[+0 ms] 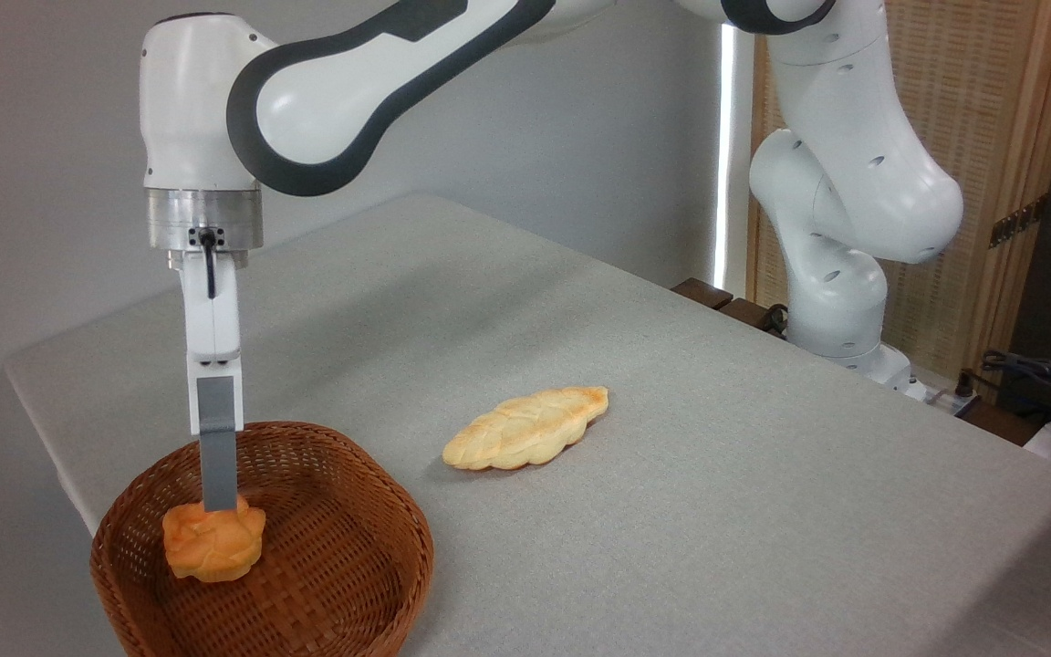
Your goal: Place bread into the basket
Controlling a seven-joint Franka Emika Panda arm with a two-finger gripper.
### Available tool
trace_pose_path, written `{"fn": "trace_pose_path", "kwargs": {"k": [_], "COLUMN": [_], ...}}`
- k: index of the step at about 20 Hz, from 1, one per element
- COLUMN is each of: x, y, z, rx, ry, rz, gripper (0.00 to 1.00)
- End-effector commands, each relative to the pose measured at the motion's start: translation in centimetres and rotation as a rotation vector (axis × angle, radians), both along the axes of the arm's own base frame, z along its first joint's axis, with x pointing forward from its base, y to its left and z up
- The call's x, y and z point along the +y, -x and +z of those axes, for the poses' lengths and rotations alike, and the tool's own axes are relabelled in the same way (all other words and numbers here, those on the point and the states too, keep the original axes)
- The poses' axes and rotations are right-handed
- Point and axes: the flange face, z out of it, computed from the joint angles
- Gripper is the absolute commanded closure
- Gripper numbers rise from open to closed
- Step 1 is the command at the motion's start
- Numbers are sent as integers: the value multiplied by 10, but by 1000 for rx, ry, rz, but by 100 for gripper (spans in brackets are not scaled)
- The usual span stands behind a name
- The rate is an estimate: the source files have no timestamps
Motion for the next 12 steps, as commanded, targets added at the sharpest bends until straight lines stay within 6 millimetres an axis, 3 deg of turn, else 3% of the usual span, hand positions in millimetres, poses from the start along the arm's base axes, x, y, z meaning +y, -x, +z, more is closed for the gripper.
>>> {"fn": "trace_pose_path", "kwargs": {"k": [1,3,5,7,9,12], "x": [-11,-4,23,36,57,67], "y": [15,32,45,57,69,87], "z": [35,56,81,103,120,136], "rx": [-44,22,81,112,160,223], "ry": [98,122,167,225,271,294], "rz": [130,187,251,254,257,245], "gripper": [0,0,0,0,0,0]}}
